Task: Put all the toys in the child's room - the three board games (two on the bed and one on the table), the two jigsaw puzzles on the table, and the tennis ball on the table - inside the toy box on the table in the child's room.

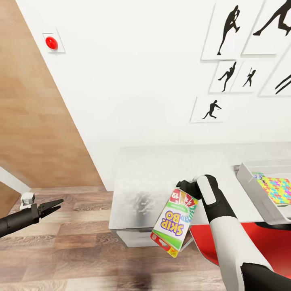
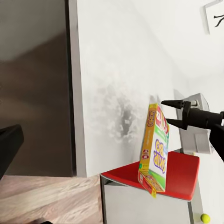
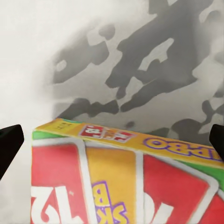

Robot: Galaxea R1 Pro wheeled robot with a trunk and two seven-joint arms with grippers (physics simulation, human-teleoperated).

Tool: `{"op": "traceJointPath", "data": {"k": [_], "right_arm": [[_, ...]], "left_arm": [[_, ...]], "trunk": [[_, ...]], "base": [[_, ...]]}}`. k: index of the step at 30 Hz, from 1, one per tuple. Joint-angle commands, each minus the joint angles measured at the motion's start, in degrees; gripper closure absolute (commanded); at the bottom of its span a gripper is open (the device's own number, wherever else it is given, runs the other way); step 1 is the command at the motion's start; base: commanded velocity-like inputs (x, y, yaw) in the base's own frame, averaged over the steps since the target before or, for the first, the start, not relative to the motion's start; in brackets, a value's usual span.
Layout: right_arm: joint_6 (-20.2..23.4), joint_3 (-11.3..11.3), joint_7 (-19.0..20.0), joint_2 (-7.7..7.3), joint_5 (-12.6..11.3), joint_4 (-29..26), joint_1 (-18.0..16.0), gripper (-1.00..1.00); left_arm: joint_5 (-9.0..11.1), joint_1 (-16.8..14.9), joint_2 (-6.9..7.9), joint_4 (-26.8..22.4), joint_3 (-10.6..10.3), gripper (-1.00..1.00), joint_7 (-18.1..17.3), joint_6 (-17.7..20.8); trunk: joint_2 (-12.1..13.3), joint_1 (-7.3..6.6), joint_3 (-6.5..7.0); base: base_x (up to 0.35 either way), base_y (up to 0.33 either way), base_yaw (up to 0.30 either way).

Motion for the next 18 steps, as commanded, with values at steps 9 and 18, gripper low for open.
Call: {"op": "traceJointPath", "data": {"k": [9,18], "right_arm": [[0.10,-0.14,-0.56,0.05,-0.66,-0.07,-0.05,-1.00],[0.10,-0.10,-0.56,0.05,-0.62,-0.07,-0.05,-1.00]], "left_arm": [[0.01,-0.02,0.01,0.01,0.01,-1.00,-0.15,0.24],[0.05,-0.02,0.01,0.01,-0.01,-1.00,-0.15,0.26]], "trunk": [[-0.10,0.03,-0.10],[-0.10,0.03,-0.10]], "base": [[-0.001,0.004,0.000],[-0.065,0.028,0.000]]}}
